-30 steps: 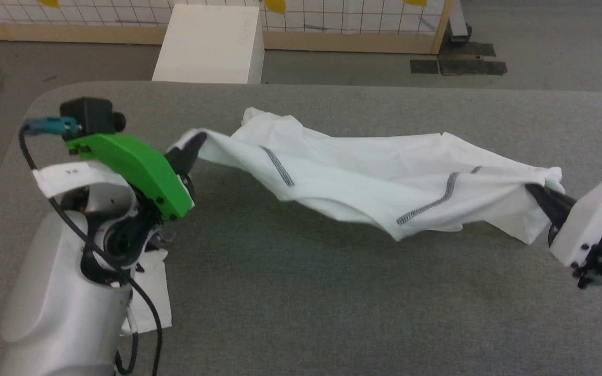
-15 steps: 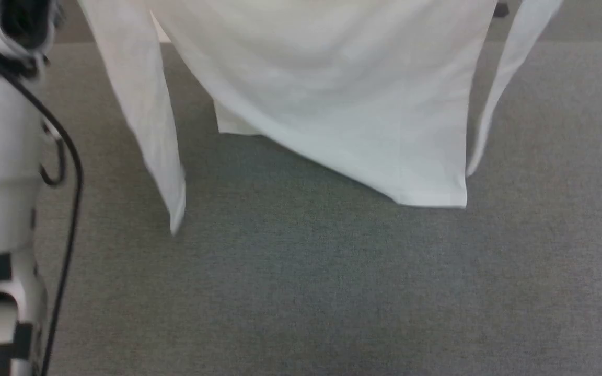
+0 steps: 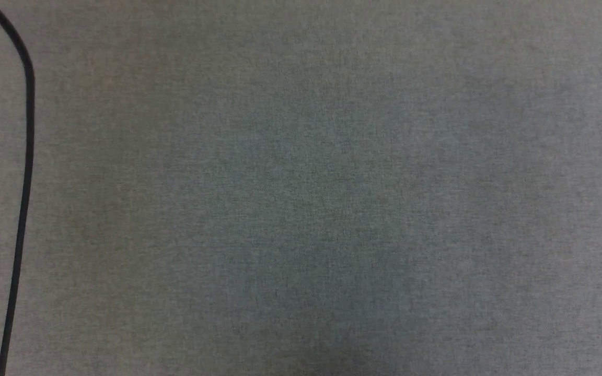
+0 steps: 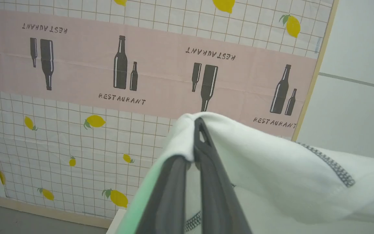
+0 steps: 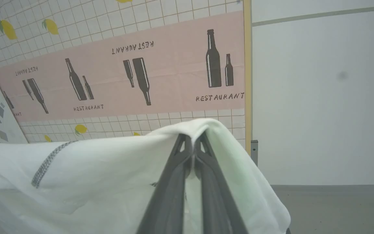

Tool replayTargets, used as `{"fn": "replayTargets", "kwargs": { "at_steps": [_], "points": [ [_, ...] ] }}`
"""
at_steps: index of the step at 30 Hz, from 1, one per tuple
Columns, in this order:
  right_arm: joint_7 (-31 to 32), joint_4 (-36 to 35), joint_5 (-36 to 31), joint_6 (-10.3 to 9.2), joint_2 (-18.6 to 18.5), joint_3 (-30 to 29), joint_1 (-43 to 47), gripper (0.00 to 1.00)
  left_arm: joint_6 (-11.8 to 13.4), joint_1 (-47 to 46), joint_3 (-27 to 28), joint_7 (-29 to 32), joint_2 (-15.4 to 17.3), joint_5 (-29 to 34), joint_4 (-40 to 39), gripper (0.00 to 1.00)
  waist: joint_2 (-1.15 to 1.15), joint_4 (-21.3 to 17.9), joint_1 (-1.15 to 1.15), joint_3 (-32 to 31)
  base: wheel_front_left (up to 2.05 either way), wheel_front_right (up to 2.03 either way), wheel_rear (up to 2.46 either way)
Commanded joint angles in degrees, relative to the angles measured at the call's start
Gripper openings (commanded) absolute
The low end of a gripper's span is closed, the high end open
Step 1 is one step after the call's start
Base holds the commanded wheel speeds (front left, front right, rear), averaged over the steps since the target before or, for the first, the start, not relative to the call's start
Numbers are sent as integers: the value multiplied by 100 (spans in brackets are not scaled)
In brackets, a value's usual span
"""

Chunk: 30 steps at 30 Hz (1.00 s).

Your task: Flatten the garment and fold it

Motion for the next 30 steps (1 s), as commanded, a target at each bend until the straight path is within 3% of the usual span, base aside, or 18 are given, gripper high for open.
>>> {"fn": "replayTargets", "kwargs": {
  "at_steps": [1, 8, 14, 23, 30],
  "points": [
    [-116, 132, 11, -9, -24, 75, -93, 0, -3, -90, 52, -113, -6, 43, 48, 0, 49, -32, -2, 307, 0, 0, 0],
    [-349, 635, 202, -9, -261, 254, 36, 0, -229, 129, 103, -425, -111, -177, 367, 0, 49, 149, -2, 502, 0, 0, 0],
    [-501, 725, 686, -9, -564, 524, 777, 0, -629, 698, 21, -786, -380, -439, 850, 0, 49, 382, -2, 333, 0, 0, 0],
    [-873, 200, 1866, -9, -973, 949, 2954, 0, -1366, 2182, -102, -1275, -639, -848, 1461, 0, 49, 597, -2, -751, 0, 0, 0],
    [-1351, -455, 2483, -9, -830, 827, 5308, 0, -1624, 4035, -228, -1250, -634, -1194, 1281, 0, 49, 587, -2, -1901, 0, 0, 0]
  ]
}}
